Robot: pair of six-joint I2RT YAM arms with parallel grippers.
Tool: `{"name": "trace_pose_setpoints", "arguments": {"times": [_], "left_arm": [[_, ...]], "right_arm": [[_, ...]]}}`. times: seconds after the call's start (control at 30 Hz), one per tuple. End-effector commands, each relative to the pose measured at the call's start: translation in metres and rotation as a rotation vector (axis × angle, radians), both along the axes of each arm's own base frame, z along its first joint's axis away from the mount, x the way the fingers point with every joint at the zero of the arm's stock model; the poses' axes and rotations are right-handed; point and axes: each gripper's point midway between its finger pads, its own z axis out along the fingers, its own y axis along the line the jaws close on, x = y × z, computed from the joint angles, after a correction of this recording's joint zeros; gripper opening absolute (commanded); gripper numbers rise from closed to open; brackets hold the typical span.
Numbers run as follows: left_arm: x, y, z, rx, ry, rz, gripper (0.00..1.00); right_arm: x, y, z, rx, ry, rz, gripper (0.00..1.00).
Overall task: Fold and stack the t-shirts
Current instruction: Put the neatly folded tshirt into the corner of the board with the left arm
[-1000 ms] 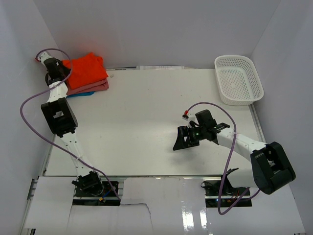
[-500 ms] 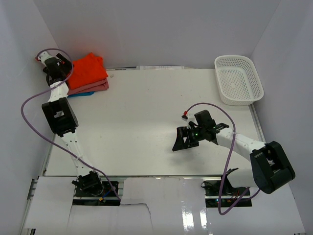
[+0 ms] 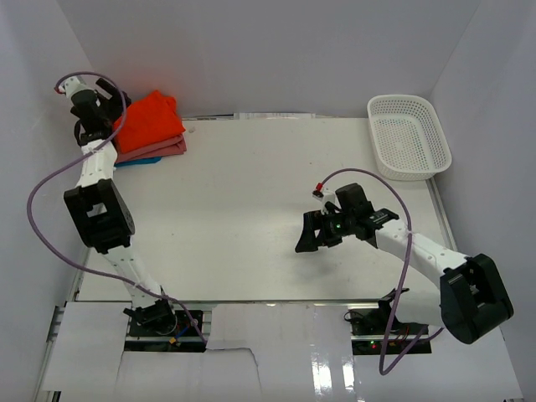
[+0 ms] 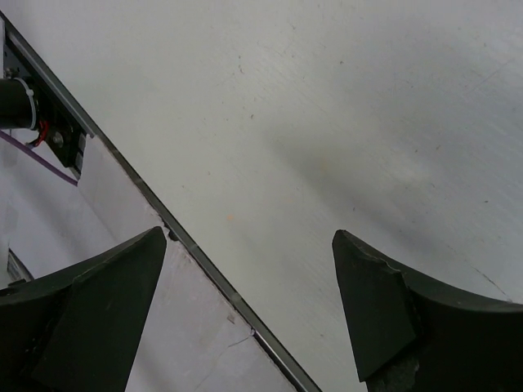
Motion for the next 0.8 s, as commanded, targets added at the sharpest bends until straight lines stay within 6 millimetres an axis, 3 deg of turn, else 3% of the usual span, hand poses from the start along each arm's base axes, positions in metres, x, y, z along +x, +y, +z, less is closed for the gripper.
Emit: {"name": "trace_pose_setpoints", "arguments": {"times": [0.0, 0.03, 0.07, 0.1, 0.17, 0.2, 0.23, 0.27, 0.3, 0.4, 0.43, 0.47, 0.5, 0.57, 0.63, 0.77], "left_arm": [[-0.049, -0.071, 0.077, 0.064, -0.093, -0.122, 0.98], [-0.060, -0.080, 0.076, 0.078, -0.078, -0.132, 0.98], [-0.082, -0.091, 0.093, 0.097, -0.083, -0.141, 0.98], [-0.093, -0.107, 0.075, 0.101, -0.035, -0.168, 0.98], [-0.117, -0.121, 0.068, 0.110, 0.019, -0.175, 0.98], [-0.142, -0.137, 0.084, 0.121, 0.000, -0.199, 0.98], [-0.158, -0.148, 0.061, 0.127, 0.048, -0.227, 0.98], [-0.173, -0.161, 0.057, 0.128, 0.053, -0.254, 0.98], [-0.205, -0.175, 0.052, 0.118, 0.031, -0.294, 0.98], [-0.247, -0.199, 0.042, 0.099, 0.024, -0.400, 0.98], [-0.266, -0.206, 0.051, 0.103, -0.006, -0.429, 0.98], [-0.280, -0.216, 0.034, 0.078, 0.038, -0.480, 0.98], [-0.297, -0.222, 0.045, 0.083, -0.002, -0.498, 0.98], [-0.316, -0.230, 0.033, 0.078, 0.002, -0.536, 0.98], [-0.332, -0.233, 0.037, 0.095, -0.033, -0.550, 0.98], [-0.344, -0.234, 0.038, 0.117, -0.021, -0.553, 0.98]], "right_arm": [[0.024, 0.001, 0.032, -0.002, -0.143, -0.040, 0.89], [0.027, 0.000, 0.036, -0.006, -0.164, -0.052, 0.89], [0.031, -0.002, 0.041, -0.011, -0.189, -0.063, 0.90], [0.035, -0.004, 0.052, -0.006, -0.235, -0.082, 0.90], [0.042, -0.007, 0.067, 0.006, -0.300, -0.113, 0.91], [0.044, -0.011, 0.081, 0.021, -0.357, -0.139, 0.91], [0.046, -0.013, 0.089, 0.031, -0.391, -0.153, 0.92], [0.047, -0.015, 0.098, 0.037, -0.420, -0.166, 0.92], [0.047, -0.020, 0.114, 0.052, -0.480, -0.185, 0.92], [0.041, -0.027, 0.142, 0.096, -0.574, -0.208, 0.93], [0.040, -0.029, 0.147, 0.105, -0.591, -0.213, 0.93], [0.036, -0.031, 0.150, 0.110, -0.597, -0.212, 0.93], [0.031, -0.032, 0.156, 0.126, -0.610, -0.207, 0.93], [0.028, -0.035, 0.159, 0.130, -0.608, -0.216, 0.93], [0.023, -0.037, 0.160, 0.134, -0.606, -0.217, 0.93], [0.018, -0.041, 0.165, 0.147, -0.612, -0.233, 0.93]]}}
